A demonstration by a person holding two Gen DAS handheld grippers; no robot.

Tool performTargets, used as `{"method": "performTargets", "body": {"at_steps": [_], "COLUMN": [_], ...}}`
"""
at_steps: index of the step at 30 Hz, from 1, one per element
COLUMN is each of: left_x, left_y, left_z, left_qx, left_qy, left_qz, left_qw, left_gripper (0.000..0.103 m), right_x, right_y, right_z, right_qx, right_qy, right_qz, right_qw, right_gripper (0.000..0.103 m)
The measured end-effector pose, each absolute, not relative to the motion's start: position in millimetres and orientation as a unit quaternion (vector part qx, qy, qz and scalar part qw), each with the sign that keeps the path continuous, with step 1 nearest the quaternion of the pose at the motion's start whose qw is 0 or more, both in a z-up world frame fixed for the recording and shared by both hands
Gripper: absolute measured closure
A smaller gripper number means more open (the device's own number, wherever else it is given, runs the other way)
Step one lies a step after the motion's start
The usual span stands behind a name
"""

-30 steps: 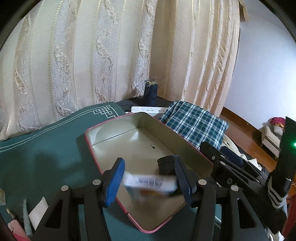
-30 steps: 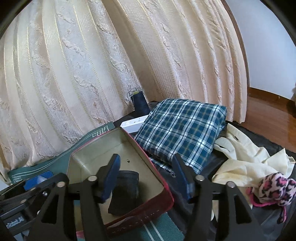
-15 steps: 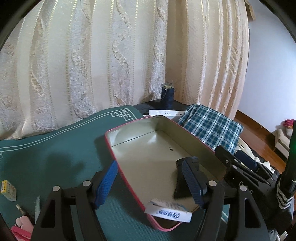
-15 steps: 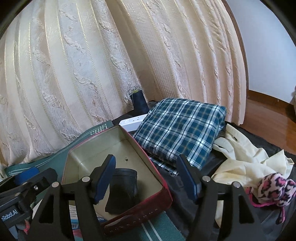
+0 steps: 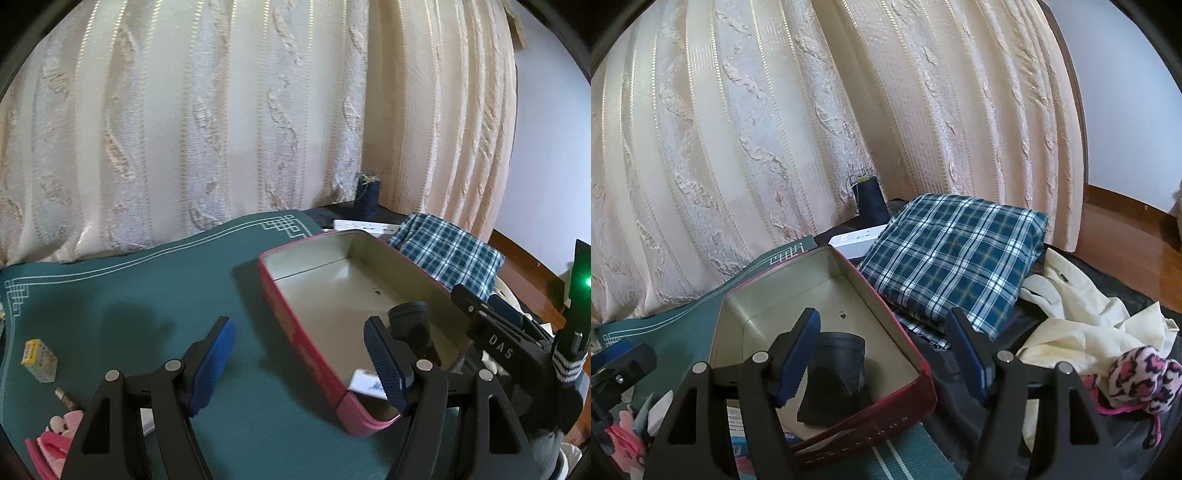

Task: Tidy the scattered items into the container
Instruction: 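Carry the black cup and medicine box into the tin box and release both, then return both grippers to the pile of rollers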

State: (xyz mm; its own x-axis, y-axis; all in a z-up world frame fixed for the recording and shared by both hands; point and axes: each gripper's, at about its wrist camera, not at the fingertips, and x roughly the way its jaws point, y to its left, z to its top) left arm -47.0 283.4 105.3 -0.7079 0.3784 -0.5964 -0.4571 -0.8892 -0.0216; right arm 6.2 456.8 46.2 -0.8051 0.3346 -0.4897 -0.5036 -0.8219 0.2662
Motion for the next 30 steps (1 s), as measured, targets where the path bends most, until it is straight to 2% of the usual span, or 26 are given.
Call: {"method": "performTargets", "body": {"at_steps": [16,26,30], "left_x": [-33.3,-22.4,-16.1], "left_y": [200.2,107.2,66.2], "left_z": [101.8,96.8,90.0], "left_qx": [-0.316,-0.32,-0.323], "left_qy": [0.015,-0.037,-0.058], "left_qz": [0.931,0.938,0.94], "left_qw": [0.184,0.124,0.094], "left_gripper": [0.029,0.029,0.029], "right_x": [0.8,-10.8,-3.2], "right_y": [458.7,419.3,391.3], "right_z": [39.2,42.7,59.4], "right_qx": [-0.23,-0.236,-0.223], "right_qy": [0.196,0.113,0.104], "right_qz": [0.923,0.938,0.949], "right_qw": [0.239,0.226,0.197], "right_gripper": [0.029,0.029,0.029]}}
